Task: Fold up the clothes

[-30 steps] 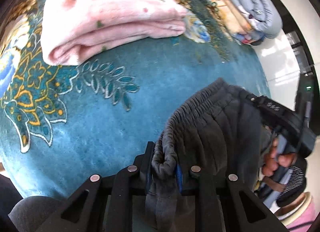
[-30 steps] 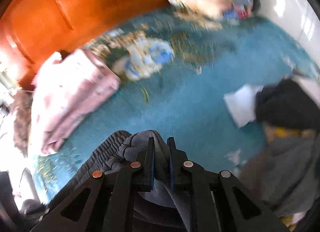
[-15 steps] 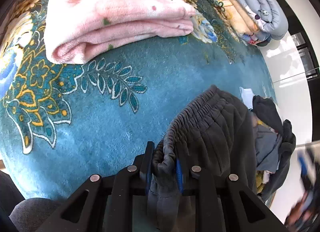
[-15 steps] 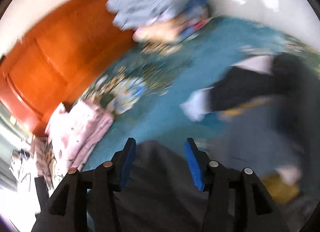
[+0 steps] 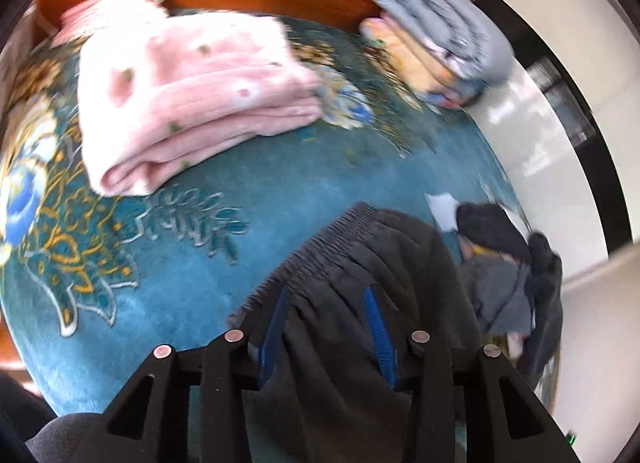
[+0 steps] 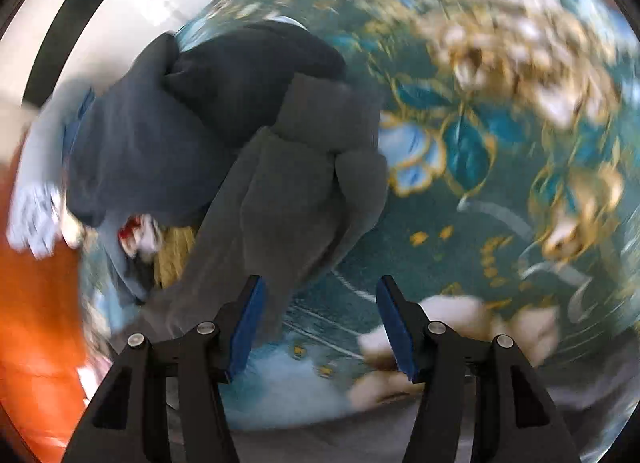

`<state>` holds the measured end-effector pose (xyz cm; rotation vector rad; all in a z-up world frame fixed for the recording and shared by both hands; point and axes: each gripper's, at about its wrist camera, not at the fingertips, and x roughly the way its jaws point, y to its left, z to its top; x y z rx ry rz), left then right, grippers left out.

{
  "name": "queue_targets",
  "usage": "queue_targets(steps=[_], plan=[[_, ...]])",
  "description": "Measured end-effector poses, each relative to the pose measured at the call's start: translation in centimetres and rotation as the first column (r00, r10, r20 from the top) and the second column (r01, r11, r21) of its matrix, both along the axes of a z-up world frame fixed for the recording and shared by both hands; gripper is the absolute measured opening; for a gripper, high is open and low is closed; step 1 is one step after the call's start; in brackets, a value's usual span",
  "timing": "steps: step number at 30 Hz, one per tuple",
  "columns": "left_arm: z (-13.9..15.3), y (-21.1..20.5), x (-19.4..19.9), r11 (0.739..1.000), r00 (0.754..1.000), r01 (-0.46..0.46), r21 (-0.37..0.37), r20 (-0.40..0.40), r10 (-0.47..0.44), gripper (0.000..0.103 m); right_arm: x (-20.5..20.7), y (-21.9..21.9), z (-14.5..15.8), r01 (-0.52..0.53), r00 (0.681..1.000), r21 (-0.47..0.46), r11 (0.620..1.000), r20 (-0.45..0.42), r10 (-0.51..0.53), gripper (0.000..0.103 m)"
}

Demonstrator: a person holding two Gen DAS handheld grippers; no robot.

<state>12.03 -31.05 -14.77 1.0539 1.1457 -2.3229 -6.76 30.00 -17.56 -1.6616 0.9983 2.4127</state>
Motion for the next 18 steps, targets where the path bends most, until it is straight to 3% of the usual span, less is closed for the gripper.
queue_targets(steps=[4, 8, 12, 13, 14, 16, 18], plan=[[-0.3, 0.7, -0.8, 0.999, 0.999, 0.045, 0.008, 0.006, -0.045, 0.049, -2.9, -3.1, 1.7, -0.041, 0.997, 0.061, 0.997, -0.069, 0.045, 0.059], [-0.7, 1.3, -1.2, 0.998, 0.998, 0.056, 0.008, 0.040, -0.056, 0.049, -6.7, -4.4, 0.5, 0.007, 1.000, 0.022, 1.000, -0.013, -0.007, 0.059], [-1.3, 1.2, -1.3, 0.999, 0.997, 0.041, 0.023, 0.065, -0.042, 0.050, -8.7, -5.0, -1.6, 0.053, 0.994, 0.076, 0.996, 0.096, -0.060, 0.058], [-1.5, 1.1, -1.3, 0.999, 0.997, 0.034, 0.030, 0.070, -0.036, 0.050, -8.7, -5.0, -1.8, 0.063, 0.991, 0.090, 0.994, 0.115, -0.073, 0.046], [-1.7, 0.9, -1.3, 0.999, 0.997, 0.027, 0.039, 0.075, -0.030, 0.050, -8.6, -5.0, -1.9, 0.073, 0.988, 0.109, 0.991, 0.131, -0.087, 0.027], [-2.1, 0.8, -1.4, 0.998, 0.996, 0.017, 0.054, 0.087, -0.021, 0.050, -7.9, -4.6, -1.4, 0.071, 0.988, 0.106, 0.992, 0.130, -0.085, 0.009], [-2.3, 0.8, -1.5, 0.998, 0.996, 0.025, 0.058, 0.089, -0.030, 0.050, -6.9, -4.2, -0.3, 0.064, 0.993, 0.076, 0.995, 0.095, -0.071, 0.005]])
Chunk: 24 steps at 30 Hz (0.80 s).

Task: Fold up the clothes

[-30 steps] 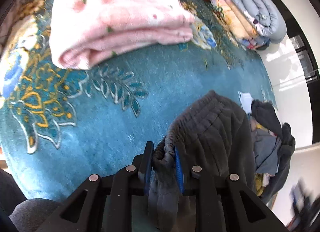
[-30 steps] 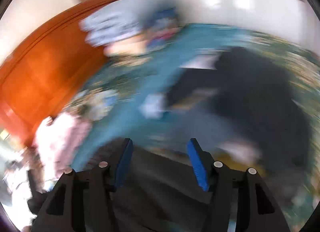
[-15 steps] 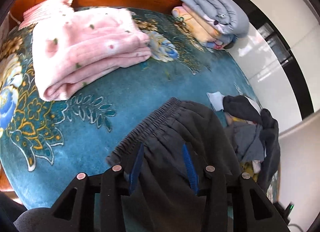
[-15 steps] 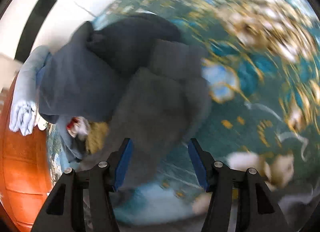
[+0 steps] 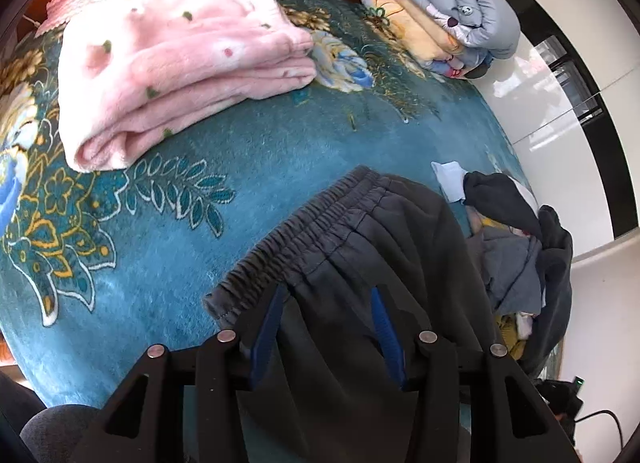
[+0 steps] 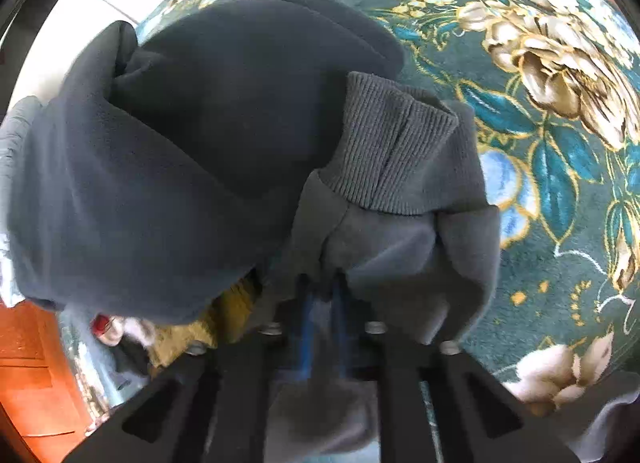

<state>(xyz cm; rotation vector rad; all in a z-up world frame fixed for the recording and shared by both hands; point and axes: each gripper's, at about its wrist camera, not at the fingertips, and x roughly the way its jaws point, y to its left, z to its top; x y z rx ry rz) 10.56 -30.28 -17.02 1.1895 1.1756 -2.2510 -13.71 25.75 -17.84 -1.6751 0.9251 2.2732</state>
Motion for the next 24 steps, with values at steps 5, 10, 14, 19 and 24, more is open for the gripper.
queue_targets(steps=[5, 10, 14, 19, 24], plan=[[0.2, -0.2, 0.3, 1.000, 1.000, -0.003, 0.013, -0.020, 0.003, 0.050, 5.6, 2.1, 9.3, -0.071, 0.943, 0.009, 0.997, -0.325, 0.070, 0.004], [0.0, -0.6, 0.6, 0.999, 1.000, -0.021, 0.031, -0.012, 0.022, 0.052, 12.7, 6.2, 10.2, 0.000, 0.909, 0.093, 0.996, -0.414, 0.039, 0.004], [0.2, -1.1, 1.2, 0.999, 0.999, -0.043, 0.029, -0.005, 0.043, 0.057, 12.9, 10.1, 0.7, 0.142, 0.984, 0.030, 0.989, -0.116, -0.138, 0.004], [-0.2, -2.1, 2.1, 0.993, 0.994, -0.108, 0.049, 0.018, 0.107, 0.059, 14.3, 11.3, -1.8, 0.236, 0.969, -0.055, 0.970, -0.063, -0.240, 0.005], [-0.8, -2.4, 2.3, 0.989, 0.988, -0.142, 0.052, 0.074, 0.138, 0.063, 13.6, 11.4, 1.9, 0.140, 0.986, 0.024, 0.990, -0.094, -0.137, 0.014]])
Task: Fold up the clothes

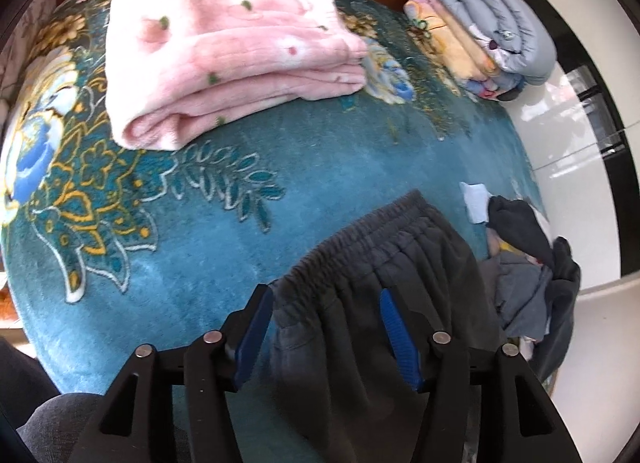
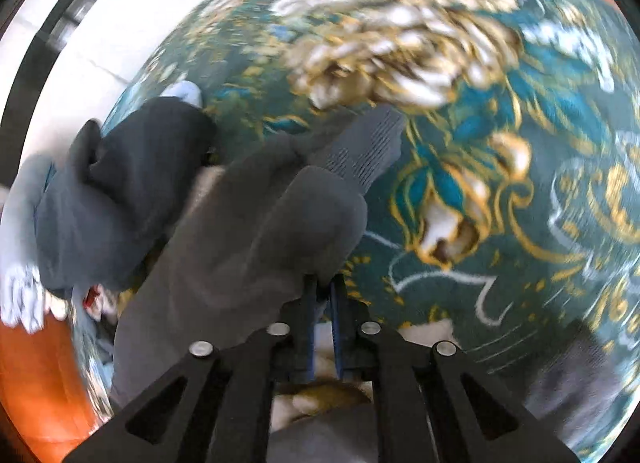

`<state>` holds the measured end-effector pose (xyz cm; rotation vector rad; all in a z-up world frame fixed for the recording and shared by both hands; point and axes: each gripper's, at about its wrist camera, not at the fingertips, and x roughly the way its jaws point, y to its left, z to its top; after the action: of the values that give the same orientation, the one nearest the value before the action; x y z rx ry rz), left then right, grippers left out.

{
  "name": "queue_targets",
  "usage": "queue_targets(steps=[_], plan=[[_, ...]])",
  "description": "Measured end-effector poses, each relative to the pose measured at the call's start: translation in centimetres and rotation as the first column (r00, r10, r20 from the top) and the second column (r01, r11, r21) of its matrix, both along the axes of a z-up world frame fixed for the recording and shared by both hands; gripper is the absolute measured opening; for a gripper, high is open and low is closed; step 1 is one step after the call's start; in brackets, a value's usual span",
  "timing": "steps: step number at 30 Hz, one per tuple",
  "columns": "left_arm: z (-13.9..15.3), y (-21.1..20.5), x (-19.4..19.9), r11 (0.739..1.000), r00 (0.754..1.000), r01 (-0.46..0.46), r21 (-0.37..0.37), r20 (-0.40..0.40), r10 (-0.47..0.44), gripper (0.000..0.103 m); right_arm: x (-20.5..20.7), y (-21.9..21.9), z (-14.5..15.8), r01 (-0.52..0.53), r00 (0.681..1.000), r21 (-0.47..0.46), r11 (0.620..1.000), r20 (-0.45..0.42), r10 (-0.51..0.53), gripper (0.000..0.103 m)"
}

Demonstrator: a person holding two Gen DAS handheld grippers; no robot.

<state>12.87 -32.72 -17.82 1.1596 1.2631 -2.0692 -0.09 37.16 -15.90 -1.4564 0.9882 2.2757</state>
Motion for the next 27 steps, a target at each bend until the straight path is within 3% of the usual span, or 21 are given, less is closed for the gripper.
queue_targets(steps=[2, 6, 10, 14, 18, 19, 20, 22, 27], plan=[[-0.4, -0.2, 0.0, 1.000, 1.000, -0.002, 0.018, 0.015, 0.002, 0.064, 1.5, 0.2, 1.2, -0.035, 0.999, -0.002, 0.999, -0.013, 0.035, 0.021], [-1.7, 0.1, -1.2, 0.996, 0.995, 0.055, 0.065, 0.081, -0.060, 0.064, 4.1, 0.5, 2.9, -0.125, 0.992, -0.011, 0.992, -0.028, 0.125, 0.023], [-3.5, 0.2, -2.3, 0.991, 0.982, 0.058, 0.119, 0.175, -0.078, 0.064, 6.0, -0.6, 2.2, -0.219, 0.973, -0.046, 0.975, 0.060, 0.222, 0.023], [-4.3, 0.9, -3.2, 0.992, 0.971, 0.077, 0.100, 0.217, -0.097, 0.057, 10.9, -0.6, 1.8, -0.263, 0.955, -0.070, 0.962, 0.120, 0.270, 0.023], [-4.0, 1.9, -3.8, 0.989, 0.962, 0.131, 0.062, 0.232, -0.142, 0.048, 15.8, 0.5, -0.1, -0.191, 0.962, -0.126, 0.973, 0.175, 0.211, 0.024], [-4.1, 1.7, -3.7, 0.990, 0.961, 0.122, 0.072, 0.239, -0.136, 0.041, 16.3, 0.9, -1.0, -0.159, 0.966, -0.155, 0.975, 0.179, 0.186, 0.025], [-4.3, 1.5, -3.5, 0.990, 0.960, 0.111, 0.084, 0.249, -0.129, 0.032, 16.9, 1.2, -1.9, -0.126, 0.970, -0.184, 0.975, 0.184, 0.160, 0.036], [-4.5, 1.3, -3.2, 0.991, 0.962, 0.092, 0.099, 0.250, -0.115, 0.028, 17.9, 1.8, -3.6, -0.060, 0.975, -0.240, 0.969, 0.196, 0.109, 0.042], [-3.7, 1.3, -2.7, 0.991, 0.974, 0.086, 0.103, 0.201, -0.106, 0.025, 18.8, 2.9, -5.2, 0.074, 0.986, -0.300, 0.951, 0.167, -0.024, 0.043]])
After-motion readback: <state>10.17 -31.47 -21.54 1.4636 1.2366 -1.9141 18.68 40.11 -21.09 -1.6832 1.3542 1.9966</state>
